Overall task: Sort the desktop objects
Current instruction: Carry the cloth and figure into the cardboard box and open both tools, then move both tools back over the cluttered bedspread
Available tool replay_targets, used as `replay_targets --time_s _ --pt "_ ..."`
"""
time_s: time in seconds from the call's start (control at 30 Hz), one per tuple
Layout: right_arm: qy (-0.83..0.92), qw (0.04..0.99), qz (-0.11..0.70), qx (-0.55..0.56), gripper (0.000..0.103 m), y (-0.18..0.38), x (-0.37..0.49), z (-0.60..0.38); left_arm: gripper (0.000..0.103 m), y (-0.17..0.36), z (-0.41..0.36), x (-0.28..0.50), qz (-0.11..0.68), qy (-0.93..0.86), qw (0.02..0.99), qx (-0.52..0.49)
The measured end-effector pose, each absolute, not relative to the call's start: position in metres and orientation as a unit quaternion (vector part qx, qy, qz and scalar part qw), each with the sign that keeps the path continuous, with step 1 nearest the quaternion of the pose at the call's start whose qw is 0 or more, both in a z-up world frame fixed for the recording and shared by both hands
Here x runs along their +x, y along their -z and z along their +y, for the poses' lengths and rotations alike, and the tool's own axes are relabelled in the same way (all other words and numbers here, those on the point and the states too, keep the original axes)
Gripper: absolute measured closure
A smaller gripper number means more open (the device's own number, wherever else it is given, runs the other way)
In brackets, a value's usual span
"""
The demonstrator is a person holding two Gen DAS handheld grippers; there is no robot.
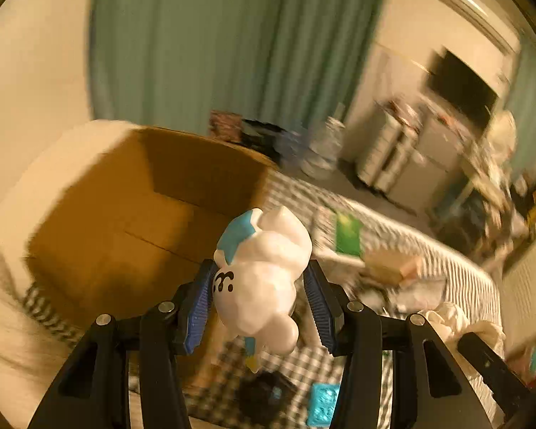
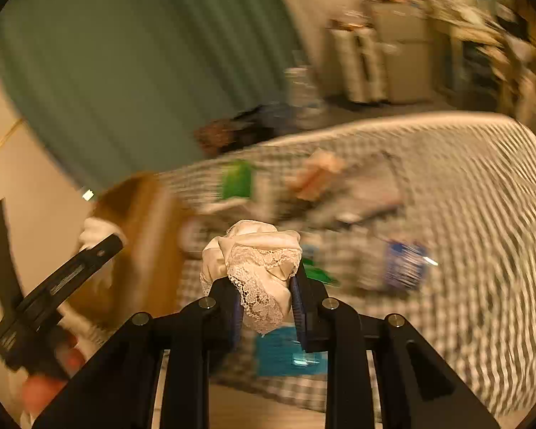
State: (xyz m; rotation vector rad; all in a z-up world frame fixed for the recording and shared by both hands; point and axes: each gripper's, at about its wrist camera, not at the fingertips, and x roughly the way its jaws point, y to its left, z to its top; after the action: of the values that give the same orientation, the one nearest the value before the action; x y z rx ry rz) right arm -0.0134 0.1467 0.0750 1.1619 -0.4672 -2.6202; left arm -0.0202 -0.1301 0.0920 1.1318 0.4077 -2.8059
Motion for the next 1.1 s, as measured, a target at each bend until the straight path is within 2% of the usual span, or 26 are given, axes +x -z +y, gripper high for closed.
replay_targets --time_s 0.2,0.33,0.53,0.57,0.6,0.63,0.67,0.7,0.87,1.1 --pt "0.868 0.256 -0.149 0.398 0.08 -0.106 -0.054 0.049 0.052 -0.078 -0.211 -0.021 0.175 0.903 0.128 0.371" --pt "0.863 0.27 -0.113 0.412 0.08 -0.1 -0.078 -0.009 0.052 -0.053 -0.237 -0.027 0.206 0.886 0.136 0.392" --pt "0.847 0.269 -0.111 0.446 0.078 -0.076 -0.103 -0.047 0.052 -0.035 -0.246 -0.034 0.218 0.881 0.123 0.401" --pt "0.847 0.266 -0.113 0.445 0.07 -0.074 -0.106 -0.047 0.049 -0.034 -0.245 -0.036 0.214 0.882 0.123 0.402" --pt "0.848 0.256 -0.124 0.446 0.038 -0.071 -0.113 -0.045 0.046 -0.034 -0.243 -0.037 0.205 0.883 0.128 0.402" --pt "0.851 0.249 -0.136 0.441 0.016 -0.071 -0.115 -0.042 0.032 -0.034 -0.242 -0.039 0.194 0.884 0.136 0.403" --pt "0.856 0.243 -0.149 0.431 0.016 -0.073 -0.116 -0.036 0.015 -0.035 -0.239 -0.04 0.184 0.885 0.144 0.403" --pt "0.858 0.242 -0.157 0.426 0.016 -0.075 -0.118 -0.032 0.01 -0.036 -0.237 -0.04 0.176 0.887 0.151 0.399" --pt "0.882 0.208 -0.155 0.394 0.016 -0.091 -0.112 -0.003 0.004 -0.051 -0.222 -0.037 0.148 0.899 0.17 0.375" --pt "0.924 0.067 -0.095 0.365 0.015 -0.088 -0.063 0.093 0.0 -0.075 -0.139 -0.037 0.062 0.927 0.105 0.356"
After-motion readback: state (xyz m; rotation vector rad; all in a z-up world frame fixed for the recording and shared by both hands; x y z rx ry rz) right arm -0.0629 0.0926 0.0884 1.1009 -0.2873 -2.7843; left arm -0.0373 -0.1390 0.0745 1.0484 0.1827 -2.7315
